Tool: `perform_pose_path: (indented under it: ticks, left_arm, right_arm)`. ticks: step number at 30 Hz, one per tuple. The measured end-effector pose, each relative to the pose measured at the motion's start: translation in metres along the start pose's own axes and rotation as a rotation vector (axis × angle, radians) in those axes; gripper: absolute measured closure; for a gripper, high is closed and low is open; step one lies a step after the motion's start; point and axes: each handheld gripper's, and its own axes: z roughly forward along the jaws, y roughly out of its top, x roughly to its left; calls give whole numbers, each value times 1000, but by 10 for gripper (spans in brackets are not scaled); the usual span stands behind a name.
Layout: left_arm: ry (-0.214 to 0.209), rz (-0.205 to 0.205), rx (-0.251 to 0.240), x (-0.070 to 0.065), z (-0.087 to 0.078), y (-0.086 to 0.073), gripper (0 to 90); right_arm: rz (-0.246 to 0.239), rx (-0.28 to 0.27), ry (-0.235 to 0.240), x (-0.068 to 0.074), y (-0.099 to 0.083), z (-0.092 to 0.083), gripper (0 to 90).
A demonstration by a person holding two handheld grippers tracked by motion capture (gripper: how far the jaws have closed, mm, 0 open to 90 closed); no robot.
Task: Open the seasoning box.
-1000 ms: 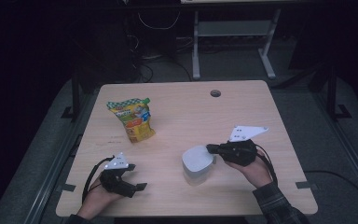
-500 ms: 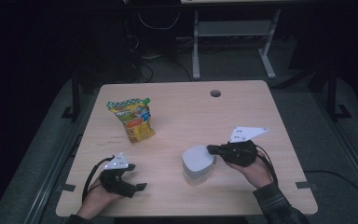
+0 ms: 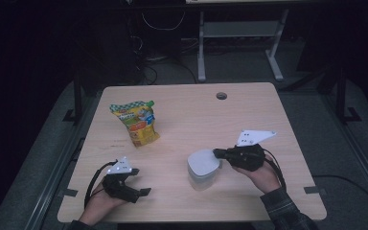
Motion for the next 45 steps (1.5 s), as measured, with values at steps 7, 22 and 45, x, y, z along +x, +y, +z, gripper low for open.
perform_pose_path:
  ticks: [7,22,45]
  left_arm:
    - [2,4,0,0,0,0,87]
    - [2,4,0,0,0,0,87]
    - [2,9,4,1,0,0,87]
  right_arm:
    - [12,-6,-1,-2,-2,0,900]
    - [28,18,-23,-7,-7,0,900]
    - [52,44,-17,-12,-18,5,900]
